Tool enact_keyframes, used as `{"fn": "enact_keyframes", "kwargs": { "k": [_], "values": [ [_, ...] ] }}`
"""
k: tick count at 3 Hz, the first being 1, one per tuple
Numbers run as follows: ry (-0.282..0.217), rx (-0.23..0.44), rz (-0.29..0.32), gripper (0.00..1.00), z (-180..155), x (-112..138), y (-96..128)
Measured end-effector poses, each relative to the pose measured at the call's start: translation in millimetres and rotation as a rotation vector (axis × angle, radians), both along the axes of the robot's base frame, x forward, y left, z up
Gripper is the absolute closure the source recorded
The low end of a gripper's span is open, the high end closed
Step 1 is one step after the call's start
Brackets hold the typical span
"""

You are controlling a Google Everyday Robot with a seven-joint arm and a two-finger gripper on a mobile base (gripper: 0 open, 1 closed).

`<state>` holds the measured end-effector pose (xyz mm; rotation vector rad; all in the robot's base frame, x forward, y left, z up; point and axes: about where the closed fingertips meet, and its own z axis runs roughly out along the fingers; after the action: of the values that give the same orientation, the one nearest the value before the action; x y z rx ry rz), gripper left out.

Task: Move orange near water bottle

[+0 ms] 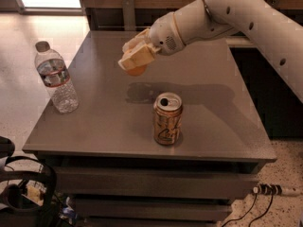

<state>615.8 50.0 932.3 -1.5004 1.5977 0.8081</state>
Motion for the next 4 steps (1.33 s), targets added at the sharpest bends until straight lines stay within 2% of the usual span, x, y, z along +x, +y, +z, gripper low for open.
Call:
{"fn": "enact_keyframes", "kwargs": {
  "k": [2, 3, 4],
  "values": [
    [0.007, 0.024, 0.053, 1.00, -28, -45, 78],
    [0.015, 0.035, 0.066, 1.00, -46, -54, 94],
    [0.019, 0.043, 0.067, 1.00, -65, -57, 96]
  ]
}}
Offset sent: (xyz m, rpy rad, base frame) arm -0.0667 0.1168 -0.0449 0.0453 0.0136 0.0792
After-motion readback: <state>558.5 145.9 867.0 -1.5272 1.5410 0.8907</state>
